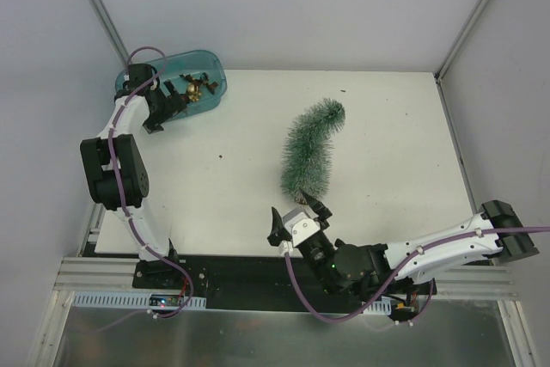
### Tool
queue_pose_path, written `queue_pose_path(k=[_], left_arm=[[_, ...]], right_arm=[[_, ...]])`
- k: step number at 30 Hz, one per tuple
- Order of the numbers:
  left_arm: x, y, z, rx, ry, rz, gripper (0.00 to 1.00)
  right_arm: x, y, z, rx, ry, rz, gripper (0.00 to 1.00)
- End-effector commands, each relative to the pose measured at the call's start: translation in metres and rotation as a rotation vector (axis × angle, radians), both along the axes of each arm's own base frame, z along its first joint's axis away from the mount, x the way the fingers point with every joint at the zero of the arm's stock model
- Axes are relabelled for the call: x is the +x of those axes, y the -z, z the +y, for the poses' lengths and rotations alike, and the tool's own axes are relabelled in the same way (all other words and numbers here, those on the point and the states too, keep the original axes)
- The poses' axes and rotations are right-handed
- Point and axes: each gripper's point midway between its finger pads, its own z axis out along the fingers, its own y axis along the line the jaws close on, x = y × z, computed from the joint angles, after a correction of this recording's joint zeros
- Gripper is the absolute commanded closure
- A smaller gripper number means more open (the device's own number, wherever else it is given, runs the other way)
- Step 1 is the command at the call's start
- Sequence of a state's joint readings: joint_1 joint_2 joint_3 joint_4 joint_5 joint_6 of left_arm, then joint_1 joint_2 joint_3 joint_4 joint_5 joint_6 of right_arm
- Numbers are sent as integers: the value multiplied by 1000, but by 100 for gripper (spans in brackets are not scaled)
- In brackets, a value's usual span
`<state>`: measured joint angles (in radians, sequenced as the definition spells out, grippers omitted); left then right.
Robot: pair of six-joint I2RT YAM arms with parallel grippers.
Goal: Decorate the small christmas tree
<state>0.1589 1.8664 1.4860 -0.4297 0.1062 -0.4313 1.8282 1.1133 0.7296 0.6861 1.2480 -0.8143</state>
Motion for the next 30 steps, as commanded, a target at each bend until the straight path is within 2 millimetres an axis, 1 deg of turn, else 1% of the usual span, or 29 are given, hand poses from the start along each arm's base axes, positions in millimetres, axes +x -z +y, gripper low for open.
queue_pose_path(k=[1,5,9,11,15,17,23,26,30], left_arm=[[7,-26,9,-34,-121,-58,1],[13,-36,27,5,-197,-81,1],[17,-36,41,-1,-237,-79,1],[19,-37,53,13,-280,-81,1],[25,-37,60,17,-298,-84,1],[27,-33,63,20,-299,-72,1],[31,-5,68,29,-291,0,1],[29,6,71,21,-291,26,1],[32,11,74,34,-281,35,1]], right_arm=[[0,-21,-3,74,11,21,30],[0,-19,-3,71,11,27,31],[0,-16,-4,79,10,35,31],[-1,-15,-4,76,5,35,31],[-1,-13,-3,65,4,34,31],[-1,-13,-4,66,7,35,31],[1,-14,-9,73,14,38,32],[2,-13,-10,69,19,36,32],[3,-12,-9,65,19,34,32]])
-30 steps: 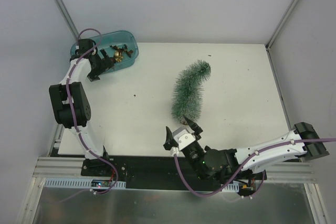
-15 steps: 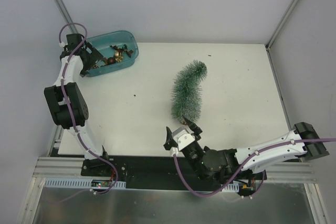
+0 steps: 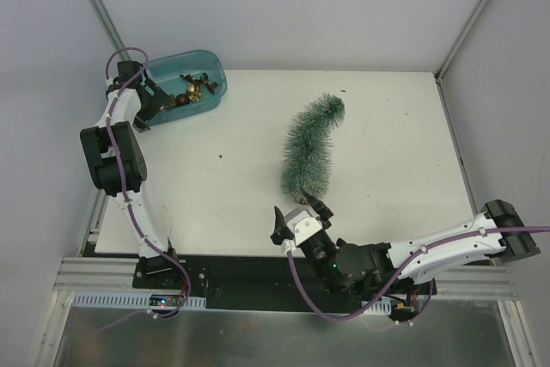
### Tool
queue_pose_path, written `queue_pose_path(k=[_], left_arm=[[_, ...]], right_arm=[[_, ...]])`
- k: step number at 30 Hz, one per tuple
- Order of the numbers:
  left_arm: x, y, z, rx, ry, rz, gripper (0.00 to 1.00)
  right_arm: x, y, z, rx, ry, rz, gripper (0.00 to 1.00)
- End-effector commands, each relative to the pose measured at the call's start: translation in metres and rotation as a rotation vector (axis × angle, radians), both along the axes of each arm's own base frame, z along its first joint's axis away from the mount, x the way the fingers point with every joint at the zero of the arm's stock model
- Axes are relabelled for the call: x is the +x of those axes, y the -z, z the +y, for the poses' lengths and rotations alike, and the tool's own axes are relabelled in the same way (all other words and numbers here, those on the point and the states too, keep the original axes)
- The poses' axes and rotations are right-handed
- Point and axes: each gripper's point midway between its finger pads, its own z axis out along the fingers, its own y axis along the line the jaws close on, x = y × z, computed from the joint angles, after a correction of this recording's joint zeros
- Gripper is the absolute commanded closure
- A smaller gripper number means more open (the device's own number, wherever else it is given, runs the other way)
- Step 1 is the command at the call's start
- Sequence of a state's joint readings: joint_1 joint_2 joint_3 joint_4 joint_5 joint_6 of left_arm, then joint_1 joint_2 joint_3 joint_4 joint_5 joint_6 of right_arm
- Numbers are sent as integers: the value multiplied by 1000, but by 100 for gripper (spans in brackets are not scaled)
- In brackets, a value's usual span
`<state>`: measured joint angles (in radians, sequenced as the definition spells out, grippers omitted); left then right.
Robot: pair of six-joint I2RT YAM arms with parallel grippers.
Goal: Decorate the small christmas tree
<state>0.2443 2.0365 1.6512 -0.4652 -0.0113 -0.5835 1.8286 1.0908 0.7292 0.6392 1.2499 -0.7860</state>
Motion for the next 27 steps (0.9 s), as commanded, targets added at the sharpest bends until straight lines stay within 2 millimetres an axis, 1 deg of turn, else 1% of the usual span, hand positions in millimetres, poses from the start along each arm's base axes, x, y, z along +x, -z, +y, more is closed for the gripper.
queue_pose_path(k=[1,6,11,12,13,16,19,24,27], left_arm=[[6,-11,12,33,-5,-8,1],[13,-5,16,36,1,1,1],[14,3,12,25,43,14,1],[14,5,12,27,52,18,2],[14,5,8,12,70,15,6],[8,7,4,6,101,25,22],[-4,4,0,1,131,28,35],[-34,5,-8,-16,191,54,50],[-59,11,-15,-25,249,81,55]], right_arm=[[2,-13,-5,65,19,24,32],[3,-13,-5,67,18,24,33],[5,-11,-7,65,27,25,34],[4,-11,-7,69,24,27,34],[5,-12,-7,71,25,27,35],[6,-13,-8,77,25,28,36],[6,-14,-10,82,25,30,38],[6,-14,-9,91,20,34,39],[5,-15,-9,94,16,34,40]])
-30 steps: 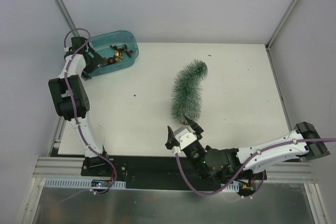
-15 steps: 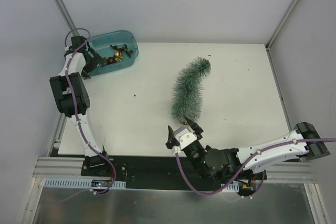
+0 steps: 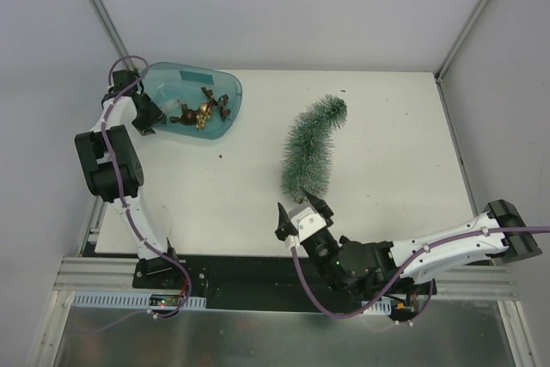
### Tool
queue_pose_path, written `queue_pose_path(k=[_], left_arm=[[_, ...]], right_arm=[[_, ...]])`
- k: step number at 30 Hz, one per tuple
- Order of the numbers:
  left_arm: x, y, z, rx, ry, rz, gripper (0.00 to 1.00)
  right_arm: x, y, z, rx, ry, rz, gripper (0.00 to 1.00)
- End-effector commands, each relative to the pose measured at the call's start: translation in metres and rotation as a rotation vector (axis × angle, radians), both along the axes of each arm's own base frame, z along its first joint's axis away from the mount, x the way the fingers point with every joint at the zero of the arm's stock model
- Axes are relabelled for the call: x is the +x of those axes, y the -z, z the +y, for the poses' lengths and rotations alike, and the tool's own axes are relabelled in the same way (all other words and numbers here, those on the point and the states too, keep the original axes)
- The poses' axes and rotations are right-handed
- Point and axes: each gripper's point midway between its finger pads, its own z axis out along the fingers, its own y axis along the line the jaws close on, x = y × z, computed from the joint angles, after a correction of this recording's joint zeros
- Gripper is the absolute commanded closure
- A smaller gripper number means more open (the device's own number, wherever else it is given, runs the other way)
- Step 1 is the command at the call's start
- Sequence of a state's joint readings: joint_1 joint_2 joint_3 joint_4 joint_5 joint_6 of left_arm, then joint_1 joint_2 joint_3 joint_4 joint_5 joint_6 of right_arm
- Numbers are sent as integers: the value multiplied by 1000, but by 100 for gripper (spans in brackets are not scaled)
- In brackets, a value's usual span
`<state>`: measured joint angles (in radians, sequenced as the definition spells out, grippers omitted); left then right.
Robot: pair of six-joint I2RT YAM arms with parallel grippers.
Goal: Decorate the small christmas tree
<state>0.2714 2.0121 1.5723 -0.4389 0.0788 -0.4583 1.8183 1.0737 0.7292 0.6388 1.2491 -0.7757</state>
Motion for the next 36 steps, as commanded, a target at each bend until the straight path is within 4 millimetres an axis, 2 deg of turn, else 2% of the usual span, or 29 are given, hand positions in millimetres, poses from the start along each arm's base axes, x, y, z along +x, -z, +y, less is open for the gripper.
queue_pose_path(k=[1,8,13,19,22,25,28,30,32,34,36], left_arm=[[-49,-1,-14,-6,144,66,56],[-96,3,-25,30,286,99,56],[-128,-9,-25,87,333,82,55],[-149,-14,-18,157,374,83,55],[-149,-13,-9,176,385,87,55],[-141,-25,-2,198,372,59,52],[-125,-55,-4,211,393,-30,46],[-113,-87,-9,221,426,-116,36],[-109,-110,-16,231,457,-165,28],[-106,-126,-26,241,493,-200,17],[-105,-135,-38,236,522,-227,11]], right_arm=[[2,-11,-5,69,5,24,40],[0,-15,-2,78,-10,25,40],[0,-15,-2,83,-15,28,40],[-1,-17,-2,91,-28,31,40],[-1,-18,-1,90,-33,30,40],[-1,-18,-2,92,-32,32,40],[-1,-17,-3,93,-32,37,40],[0,-17,-4,99,-30,41,40],[0,-17,-5,101,-30,43,40],[0,-15,-5,100,-30,44,40],[-1,-14,-3,99,-32,45,40]])
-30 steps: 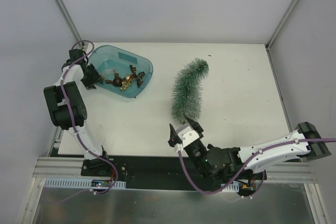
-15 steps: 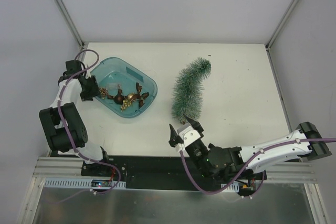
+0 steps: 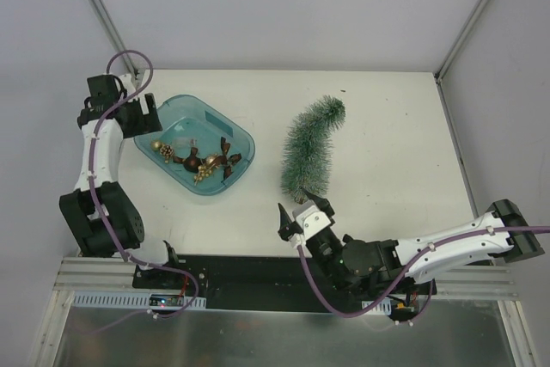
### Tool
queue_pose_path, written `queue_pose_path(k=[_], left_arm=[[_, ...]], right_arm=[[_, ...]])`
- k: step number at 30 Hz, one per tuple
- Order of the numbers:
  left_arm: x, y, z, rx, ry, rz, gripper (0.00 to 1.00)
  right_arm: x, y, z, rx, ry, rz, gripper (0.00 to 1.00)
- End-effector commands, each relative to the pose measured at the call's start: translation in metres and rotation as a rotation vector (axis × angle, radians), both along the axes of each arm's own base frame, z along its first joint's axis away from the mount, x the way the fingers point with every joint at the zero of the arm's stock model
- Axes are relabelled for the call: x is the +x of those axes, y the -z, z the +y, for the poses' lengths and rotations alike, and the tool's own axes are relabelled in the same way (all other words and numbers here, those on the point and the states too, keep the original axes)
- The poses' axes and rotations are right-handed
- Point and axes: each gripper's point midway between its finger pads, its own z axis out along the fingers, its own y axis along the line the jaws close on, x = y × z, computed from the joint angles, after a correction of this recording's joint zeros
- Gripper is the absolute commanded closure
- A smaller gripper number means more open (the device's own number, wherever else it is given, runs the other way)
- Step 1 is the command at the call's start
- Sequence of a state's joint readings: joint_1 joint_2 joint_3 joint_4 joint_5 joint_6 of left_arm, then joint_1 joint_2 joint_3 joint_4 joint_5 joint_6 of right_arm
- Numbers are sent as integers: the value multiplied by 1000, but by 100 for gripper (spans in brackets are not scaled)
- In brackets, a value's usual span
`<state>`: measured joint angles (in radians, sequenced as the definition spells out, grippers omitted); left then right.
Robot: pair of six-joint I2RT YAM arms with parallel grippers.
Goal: Decorate the small christmas tree
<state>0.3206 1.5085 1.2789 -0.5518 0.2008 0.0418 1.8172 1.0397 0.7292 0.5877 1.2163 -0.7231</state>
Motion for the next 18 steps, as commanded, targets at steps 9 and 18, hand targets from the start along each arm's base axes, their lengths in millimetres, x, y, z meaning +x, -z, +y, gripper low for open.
queue_pose_path(k=[9,18], left_arm=[[40,-10,-92,31,356,-16,14],[94,29,-93,40,330,58,18]], right_arm=[[4,-6,-1,55,14,25,40],[11,0,-10,70,36,36,40]])
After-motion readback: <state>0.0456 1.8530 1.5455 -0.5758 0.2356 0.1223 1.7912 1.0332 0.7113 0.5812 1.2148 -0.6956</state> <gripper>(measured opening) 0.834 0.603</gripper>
